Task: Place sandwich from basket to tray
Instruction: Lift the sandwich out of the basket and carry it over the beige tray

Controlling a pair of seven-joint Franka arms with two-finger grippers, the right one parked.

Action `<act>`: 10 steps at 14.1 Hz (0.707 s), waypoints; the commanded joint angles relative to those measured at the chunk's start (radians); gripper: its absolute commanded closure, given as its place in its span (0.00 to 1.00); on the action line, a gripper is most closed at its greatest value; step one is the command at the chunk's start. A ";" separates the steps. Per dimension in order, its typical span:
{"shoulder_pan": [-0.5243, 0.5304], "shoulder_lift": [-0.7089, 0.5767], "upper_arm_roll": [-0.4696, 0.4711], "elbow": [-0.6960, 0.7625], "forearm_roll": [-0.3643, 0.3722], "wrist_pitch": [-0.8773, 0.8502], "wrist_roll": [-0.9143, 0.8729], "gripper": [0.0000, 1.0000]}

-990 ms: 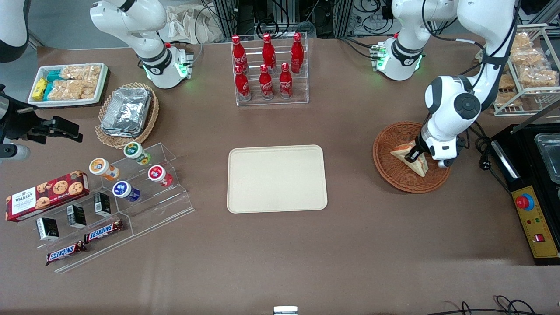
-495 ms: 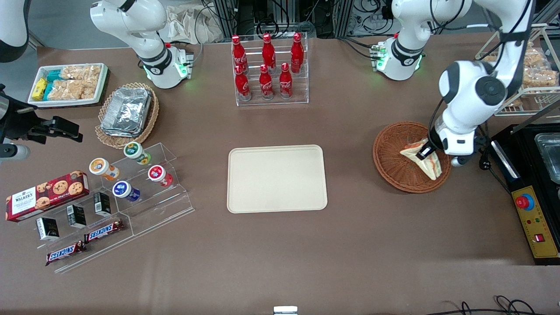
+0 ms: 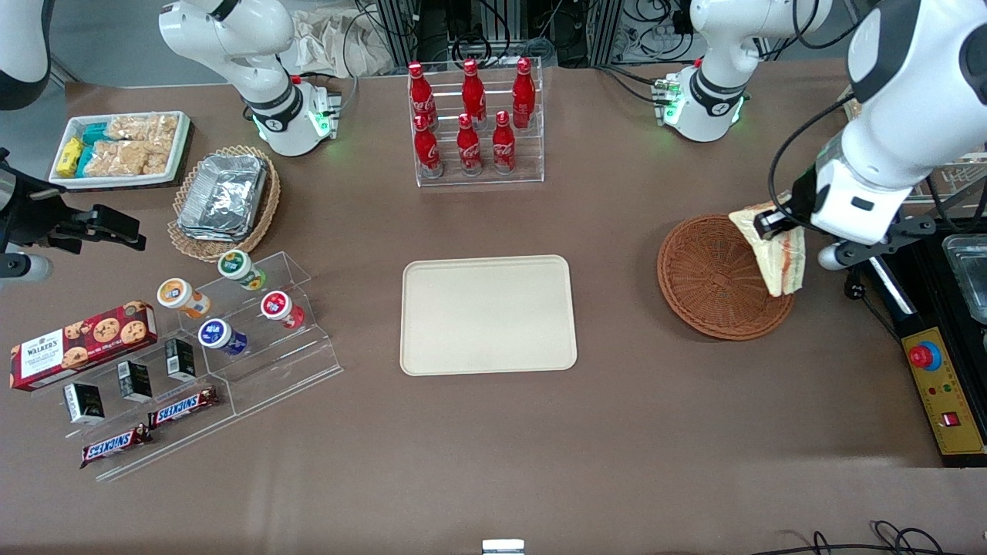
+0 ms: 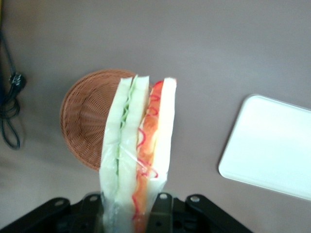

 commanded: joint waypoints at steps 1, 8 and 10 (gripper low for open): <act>-0.005 0.080 -0.122 0.078 0.015 -0.035 0.062 1.00; -0.187 0.386 -0.279 0.072 0.206 0.237 -0.261 1.00; -0.193 0.460 -0.279 0.066 0.209 0.341 -0.280 1.00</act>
